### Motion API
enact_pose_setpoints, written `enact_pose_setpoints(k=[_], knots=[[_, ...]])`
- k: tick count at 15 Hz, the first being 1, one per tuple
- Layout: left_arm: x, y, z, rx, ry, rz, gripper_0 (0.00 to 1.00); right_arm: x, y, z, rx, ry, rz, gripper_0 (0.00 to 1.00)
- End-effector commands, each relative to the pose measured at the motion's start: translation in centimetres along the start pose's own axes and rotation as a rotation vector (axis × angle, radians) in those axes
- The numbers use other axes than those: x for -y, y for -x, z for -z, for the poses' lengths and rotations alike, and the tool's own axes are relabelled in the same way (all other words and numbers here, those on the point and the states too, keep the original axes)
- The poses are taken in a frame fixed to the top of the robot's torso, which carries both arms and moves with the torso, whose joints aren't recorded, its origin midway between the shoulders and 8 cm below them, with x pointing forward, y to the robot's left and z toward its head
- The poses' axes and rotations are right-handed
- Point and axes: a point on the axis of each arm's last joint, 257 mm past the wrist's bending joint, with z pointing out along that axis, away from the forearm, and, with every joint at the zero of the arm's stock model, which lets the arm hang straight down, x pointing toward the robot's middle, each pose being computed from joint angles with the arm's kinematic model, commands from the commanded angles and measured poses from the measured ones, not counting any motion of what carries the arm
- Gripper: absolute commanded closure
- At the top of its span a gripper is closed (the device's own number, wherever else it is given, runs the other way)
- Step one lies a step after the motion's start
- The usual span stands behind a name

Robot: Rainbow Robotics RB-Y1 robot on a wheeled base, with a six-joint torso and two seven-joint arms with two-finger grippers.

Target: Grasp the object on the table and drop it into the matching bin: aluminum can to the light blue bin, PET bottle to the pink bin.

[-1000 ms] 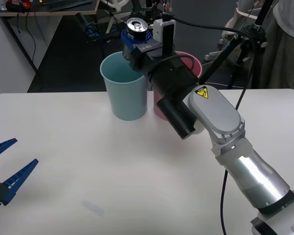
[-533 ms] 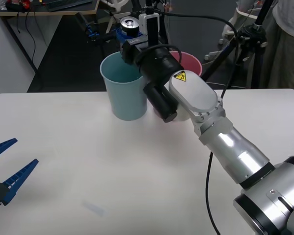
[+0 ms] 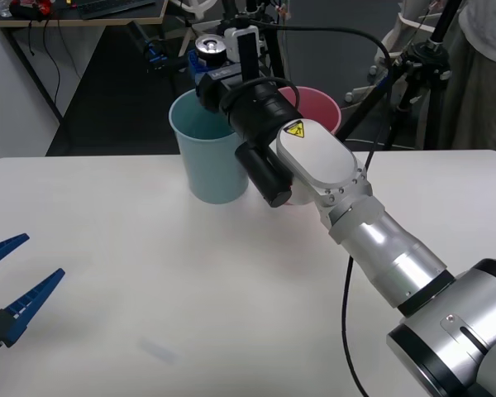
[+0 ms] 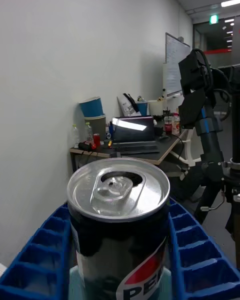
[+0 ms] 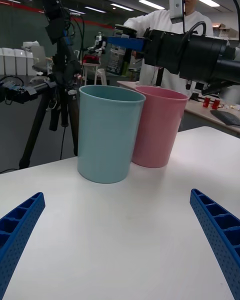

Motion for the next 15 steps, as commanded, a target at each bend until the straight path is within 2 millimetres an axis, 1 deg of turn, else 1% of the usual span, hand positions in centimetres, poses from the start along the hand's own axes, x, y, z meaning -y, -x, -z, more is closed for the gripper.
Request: enact_pose_setpoints(k=[1, 8, 10, 12, 13, 15], knots=[[0.0, 0.0, 0.0, 0.000, 0.000, 0.000, 0.00, -0.1, 0.1, 0.0, -0.001, 0.008, 0.001, 0.00], [0.0, 0.0, 0.0, 0.000, 0.000, 0.000, 0.00, -0.2, -0.1, 0.1, -0.004, 0.017, -0.002, 0.00], [0.0, 0.0, 0.0, 0.000, 0.000, 0.000, 0.00, 0.0, 0.2, 0.6, 0.006, 0.024, -0.002, 0.00], [0.0, 0.0, 0.0, 0.000, 0.000, 0.000, 0.00, 0.0, 0.7, 2.3, 0.030, 0.051, -0.010, 0.00], [0.0, 0.0, 0.0, 0.000, 0.000, 0.000, 0.00, 0.0, 1.1, 4.0, 0.049, 0.073, -0.010, 0.00], [0.0, 0.0, 0.0, 0.000, 0.000, 0.000, 0.00, 0.5, 0.9, 8.0, 0.064, 0.099, -0.007, 0.00]])
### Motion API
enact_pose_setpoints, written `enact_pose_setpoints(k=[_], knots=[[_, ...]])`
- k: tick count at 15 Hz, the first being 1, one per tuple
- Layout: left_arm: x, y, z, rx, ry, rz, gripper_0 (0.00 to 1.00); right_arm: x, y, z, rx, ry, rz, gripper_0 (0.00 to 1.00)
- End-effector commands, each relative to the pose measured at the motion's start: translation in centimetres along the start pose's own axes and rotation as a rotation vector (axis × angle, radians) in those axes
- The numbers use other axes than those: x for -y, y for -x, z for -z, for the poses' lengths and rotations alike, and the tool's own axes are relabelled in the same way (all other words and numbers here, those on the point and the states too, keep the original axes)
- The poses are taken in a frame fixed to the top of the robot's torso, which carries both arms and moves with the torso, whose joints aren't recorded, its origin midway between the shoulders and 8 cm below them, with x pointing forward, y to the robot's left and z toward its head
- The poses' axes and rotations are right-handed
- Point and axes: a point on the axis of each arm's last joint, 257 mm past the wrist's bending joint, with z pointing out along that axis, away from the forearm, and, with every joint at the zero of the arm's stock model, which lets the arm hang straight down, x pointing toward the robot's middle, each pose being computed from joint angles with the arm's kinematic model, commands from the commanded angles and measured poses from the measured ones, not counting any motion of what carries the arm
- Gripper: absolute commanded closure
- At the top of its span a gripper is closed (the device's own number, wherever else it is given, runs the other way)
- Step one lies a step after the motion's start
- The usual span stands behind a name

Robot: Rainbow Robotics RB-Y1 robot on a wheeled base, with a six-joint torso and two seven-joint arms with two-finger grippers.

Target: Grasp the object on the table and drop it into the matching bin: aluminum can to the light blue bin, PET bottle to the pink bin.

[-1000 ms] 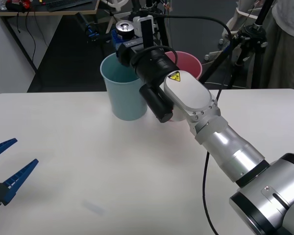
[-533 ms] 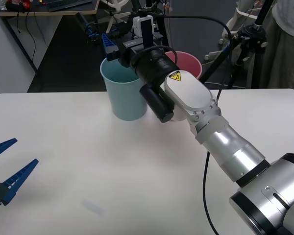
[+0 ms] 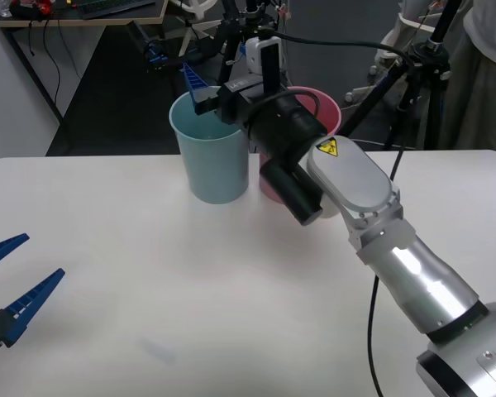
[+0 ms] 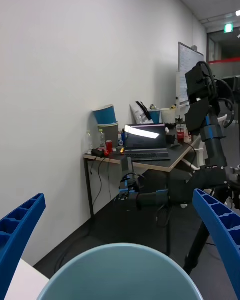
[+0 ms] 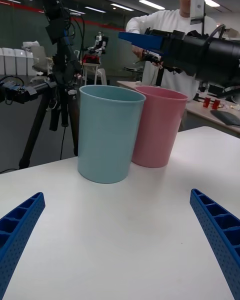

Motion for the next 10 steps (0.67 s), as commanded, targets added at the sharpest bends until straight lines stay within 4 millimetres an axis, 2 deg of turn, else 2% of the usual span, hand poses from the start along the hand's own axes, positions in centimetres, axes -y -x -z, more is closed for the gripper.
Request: enact_pose_setpoints(k=[1, 4, 6, 7, 10], knots=[[0.0, 0.0, 0.0, 0.000, 0.000, 0.000, 0.00, 0.2, 0.2, 5.0, 0.019, 0.034, 0.010, 0.00], [0.0, 0.0, 0.0, 0.000, 0.000, 0.000, 0.00, 0.9, 0.7, 11.5, 0.023, 0.047, 0.023, 0.00], [0.0, 0.0, 0.0, 0.000, 0.000, 0.000, 0.00, 2.2, 0.8, 15.3, 0.010, 0.059, 0.017, 0.00], [0.0, 0.0, 0.0, 0.000, 0.000, 0.000, 0.00, 2.6, 0.4, 16.8, -0.002, 0.068, -0.001, 0.00], [0.0, 0.0, 0.0, 0.000, 0.000, 0.000, 0.00, 5.6, -1.7, 23.1, -0.078, 0.069, 0.012, 0.00]])
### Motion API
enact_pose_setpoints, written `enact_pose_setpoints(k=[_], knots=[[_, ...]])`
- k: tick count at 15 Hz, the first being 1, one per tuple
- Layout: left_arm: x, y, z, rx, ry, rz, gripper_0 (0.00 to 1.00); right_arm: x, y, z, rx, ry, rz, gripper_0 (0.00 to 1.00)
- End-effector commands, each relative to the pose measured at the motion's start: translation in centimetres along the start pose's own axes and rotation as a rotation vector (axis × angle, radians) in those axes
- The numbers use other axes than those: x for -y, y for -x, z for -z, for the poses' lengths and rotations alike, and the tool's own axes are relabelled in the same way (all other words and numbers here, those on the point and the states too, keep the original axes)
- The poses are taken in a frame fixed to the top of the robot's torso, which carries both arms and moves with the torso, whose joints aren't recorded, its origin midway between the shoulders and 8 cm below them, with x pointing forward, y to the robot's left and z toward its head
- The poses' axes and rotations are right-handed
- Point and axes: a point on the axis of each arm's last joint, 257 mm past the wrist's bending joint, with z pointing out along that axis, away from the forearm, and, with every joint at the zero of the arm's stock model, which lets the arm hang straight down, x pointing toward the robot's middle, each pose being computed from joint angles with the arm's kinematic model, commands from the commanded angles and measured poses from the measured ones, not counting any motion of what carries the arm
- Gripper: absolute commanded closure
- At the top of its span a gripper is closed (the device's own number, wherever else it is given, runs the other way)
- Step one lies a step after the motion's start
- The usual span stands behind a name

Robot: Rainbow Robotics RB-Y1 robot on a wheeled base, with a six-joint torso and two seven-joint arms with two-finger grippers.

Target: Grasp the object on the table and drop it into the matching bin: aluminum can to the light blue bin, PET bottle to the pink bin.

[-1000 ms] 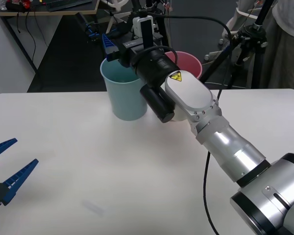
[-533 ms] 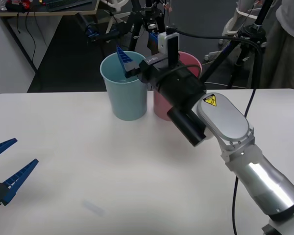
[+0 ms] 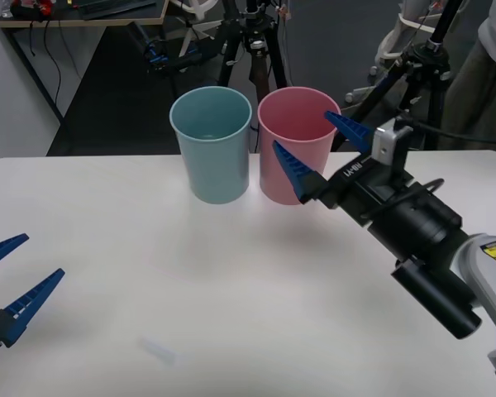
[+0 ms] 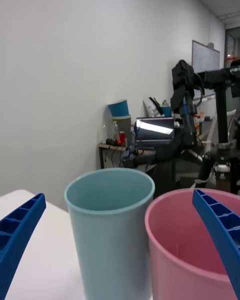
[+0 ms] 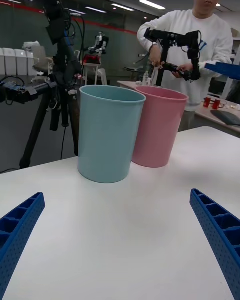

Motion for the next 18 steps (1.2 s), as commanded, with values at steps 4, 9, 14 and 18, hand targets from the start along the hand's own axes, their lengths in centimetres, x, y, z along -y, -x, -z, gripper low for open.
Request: enact_pose_setpoints(k=[4, 9, 14, 18], knots=[[0.0, 0.0, 0.0, 0.000, 0.000, 0.000, 0.00, 4.4, -3.4, 11.1, -0.142, -0.009, 0.060, 0.00], [0.0, 0.0, 0.0, 0.000, 0.000, 0.000, 0.00, 5.9, -4.5, 18.1, -0.240, -0.001, 0.114, 0.00], [0.0, 0.0, 0.0, 0.000, 0.000, 0.000, 0.00, 6.7, -6.0, 22.7, -0.261, 0.039, 0.074, 0.00], [0.0, 0.0, 0.0, 0.000, 0.000, 0.000, 0.00, 7.5, -6.8, 24.5, -0.267, 0.027, 0.094, 0.00]])
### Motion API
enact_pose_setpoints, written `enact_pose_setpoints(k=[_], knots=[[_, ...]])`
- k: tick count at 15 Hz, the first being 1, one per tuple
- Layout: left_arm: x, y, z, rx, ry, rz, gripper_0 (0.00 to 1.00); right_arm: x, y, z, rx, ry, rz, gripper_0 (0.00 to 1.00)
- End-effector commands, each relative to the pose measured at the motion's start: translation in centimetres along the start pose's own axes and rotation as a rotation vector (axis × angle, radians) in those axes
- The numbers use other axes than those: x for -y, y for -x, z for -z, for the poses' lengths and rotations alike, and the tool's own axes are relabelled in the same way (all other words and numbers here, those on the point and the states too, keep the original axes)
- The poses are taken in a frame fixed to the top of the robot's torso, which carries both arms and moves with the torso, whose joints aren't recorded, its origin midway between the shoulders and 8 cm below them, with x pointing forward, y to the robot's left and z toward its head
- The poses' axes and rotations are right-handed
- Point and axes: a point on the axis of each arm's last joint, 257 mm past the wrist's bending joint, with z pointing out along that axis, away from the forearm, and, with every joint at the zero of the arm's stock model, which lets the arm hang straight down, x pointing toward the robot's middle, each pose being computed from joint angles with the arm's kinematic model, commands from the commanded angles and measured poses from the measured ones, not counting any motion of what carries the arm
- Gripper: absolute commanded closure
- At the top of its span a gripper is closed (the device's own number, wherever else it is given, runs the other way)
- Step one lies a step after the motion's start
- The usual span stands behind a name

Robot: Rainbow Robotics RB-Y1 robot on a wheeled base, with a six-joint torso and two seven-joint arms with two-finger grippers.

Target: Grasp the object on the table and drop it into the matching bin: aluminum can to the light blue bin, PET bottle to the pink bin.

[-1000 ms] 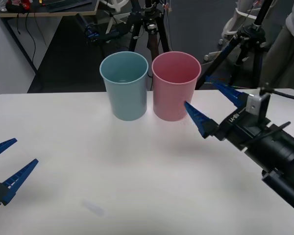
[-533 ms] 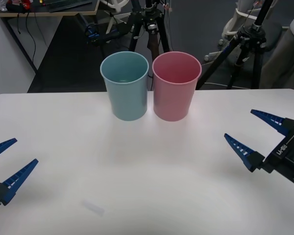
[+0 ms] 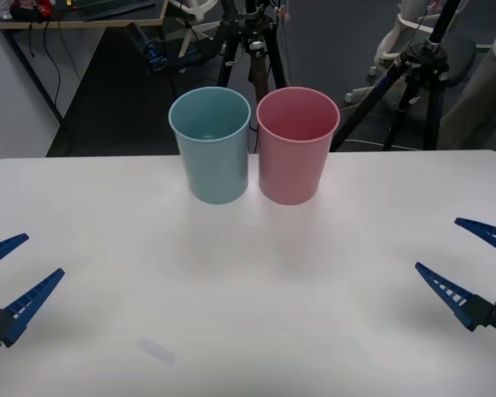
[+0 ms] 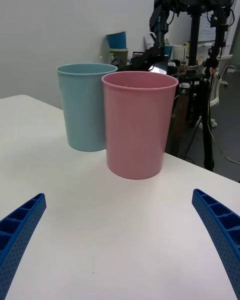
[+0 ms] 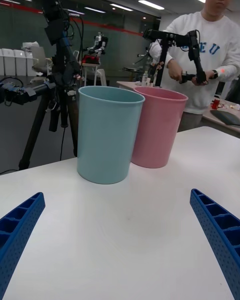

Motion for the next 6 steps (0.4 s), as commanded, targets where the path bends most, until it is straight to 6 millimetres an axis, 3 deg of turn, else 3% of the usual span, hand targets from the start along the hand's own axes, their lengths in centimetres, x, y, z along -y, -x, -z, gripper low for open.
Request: enact_pose_setpoints(k=[1, 6], knots=[[0.00, 0.00, 0.00, 0.000, 0.000, 0.000, 0.00, 0.16, -0.56, 0.58, -0.006, -0.001, -0.014, 0.00], [0.00, 0.00, 0.00, 0.000, 0.000, 0.000, 0.00, 0.45, -1.14, 1.21, -0.017, -0.018, -0.028, 0.00]])
